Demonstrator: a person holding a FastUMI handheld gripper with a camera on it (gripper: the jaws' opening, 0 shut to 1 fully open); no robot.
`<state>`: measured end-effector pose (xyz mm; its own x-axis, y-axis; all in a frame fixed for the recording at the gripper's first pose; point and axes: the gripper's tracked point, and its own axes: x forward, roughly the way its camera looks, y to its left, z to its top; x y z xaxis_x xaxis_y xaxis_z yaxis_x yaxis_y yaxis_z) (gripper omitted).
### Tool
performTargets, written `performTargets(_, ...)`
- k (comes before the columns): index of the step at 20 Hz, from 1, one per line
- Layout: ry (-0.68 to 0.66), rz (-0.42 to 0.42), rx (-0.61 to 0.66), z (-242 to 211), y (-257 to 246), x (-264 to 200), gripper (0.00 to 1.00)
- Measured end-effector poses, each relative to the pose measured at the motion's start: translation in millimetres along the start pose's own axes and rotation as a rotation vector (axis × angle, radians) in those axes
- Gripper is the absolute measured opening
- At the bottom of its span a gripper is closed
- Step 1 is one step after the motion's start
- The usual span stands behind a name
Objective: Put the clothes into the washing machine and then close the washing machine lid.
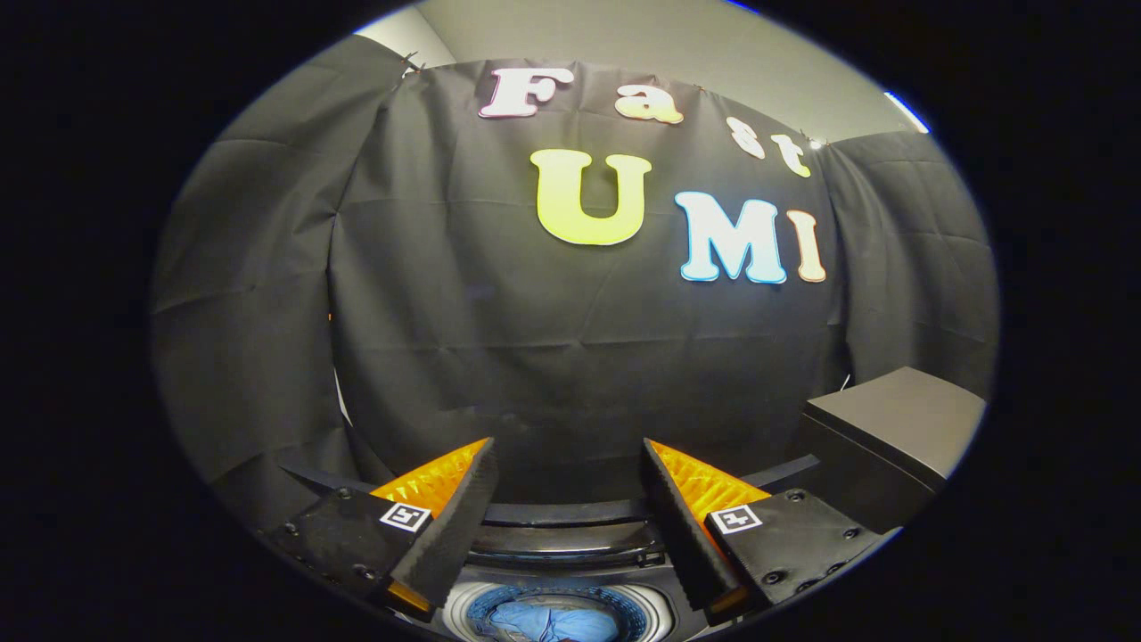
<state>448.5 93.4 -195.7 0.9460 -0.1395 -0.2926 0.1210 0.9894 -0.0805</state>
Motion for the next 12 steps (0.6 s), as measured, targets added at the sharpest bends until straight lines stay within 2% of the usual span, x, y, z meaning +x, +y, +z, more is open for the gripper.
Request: performTargets(12,0.026,0.003,0.007,-29,-2,-43,0.98)
